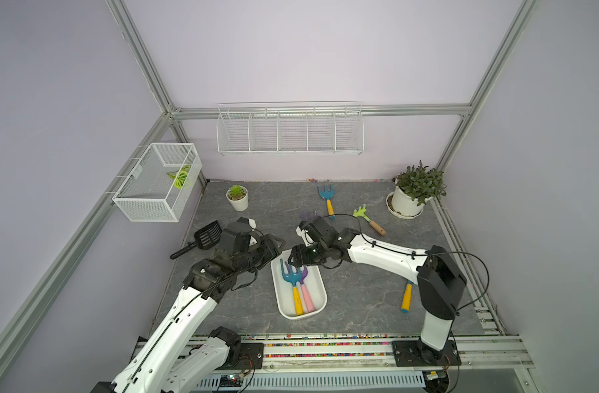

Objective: Put the rake into the storage box
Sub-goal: Place the rake in the storage box, then pick up the rake at the center of the board.

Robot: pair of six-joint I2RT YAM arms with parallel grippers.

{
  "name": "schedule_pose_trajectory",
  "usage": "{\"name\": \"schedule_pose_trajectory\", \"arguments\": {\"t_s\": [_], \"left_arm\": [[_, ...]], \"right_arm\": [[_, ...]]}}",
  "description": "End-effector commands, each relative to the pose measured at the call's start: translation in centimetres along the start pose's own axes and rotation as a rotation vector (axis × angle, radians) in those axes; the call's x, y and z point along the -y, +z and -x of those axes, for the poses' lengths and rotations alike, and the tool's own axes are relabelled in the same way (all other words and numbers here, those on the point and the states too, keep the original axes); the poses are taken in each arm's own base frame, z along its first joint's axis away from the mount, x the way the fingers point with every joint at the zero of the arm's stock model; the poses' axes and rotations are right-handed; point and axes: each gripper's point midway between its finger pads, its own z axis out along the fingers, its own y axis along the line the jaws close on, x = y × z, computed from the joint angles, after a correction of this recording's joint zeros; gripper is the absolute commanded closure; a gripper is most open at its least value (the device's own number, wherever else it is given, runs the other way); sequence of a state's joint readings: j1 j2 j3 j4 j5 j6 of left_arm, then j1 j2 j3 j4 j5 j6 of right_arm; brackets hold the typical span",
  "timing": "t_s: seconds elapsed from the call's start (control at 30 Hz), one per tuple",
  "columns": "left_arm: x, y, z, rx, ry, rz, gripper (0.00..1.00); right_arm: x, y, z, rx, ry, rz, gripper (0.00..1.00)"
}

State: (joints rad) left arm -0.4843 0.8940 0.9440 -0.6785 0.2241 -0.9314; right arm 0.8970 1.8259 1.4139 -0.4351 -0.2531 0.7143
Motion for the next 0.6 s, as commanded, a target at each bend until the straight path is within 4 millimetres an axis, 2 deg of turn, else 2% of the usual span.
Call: {"name": "schedule_pose_trajectory", "arguments": {"t_s": [0.0, 0.13, 0.23, 0.33, 0.43, 0.57], "left_arm": [[0.2, 0.1, 0.4, 0.015, 0.011, -0.008, 0.42], [0.3, 0.3, 0.6, 0.013, 0.019, -0.005, 0.41], [0.5, 0.4, 0.7, 0.012, 0.027, -0.004, 0.41], [0.7, 0.5, 0.9, 0.01, 0.033, 0.0, 0.41], [1.0, 0.7, 1.2, 0.011, 0.044, 0.002, 0.41], [1.3, 1.3, 1.5, 0.002, 0.056, 0.002, 0.4]], "right_arm": [[0.3, -2.9, 1.3, 0.061, -0.061, -0.07, 0.36], [1.9, -5.4, 1.7, 0.096, -0.098, -0.202, 0.4], [3.7, -8.0, 2.0, 0.135, -0.122, -0.334, 0.32], [5.9, -11.8, 2.7, 0.228, -0.109, -0.49, 0.25], [7.9, -15.1, 3.0, 0.321, -0.078, -0.617, 0.24], [8.1, -18.1, 2.7, 0.363, -0.142, -0.632, 0.26]]}}
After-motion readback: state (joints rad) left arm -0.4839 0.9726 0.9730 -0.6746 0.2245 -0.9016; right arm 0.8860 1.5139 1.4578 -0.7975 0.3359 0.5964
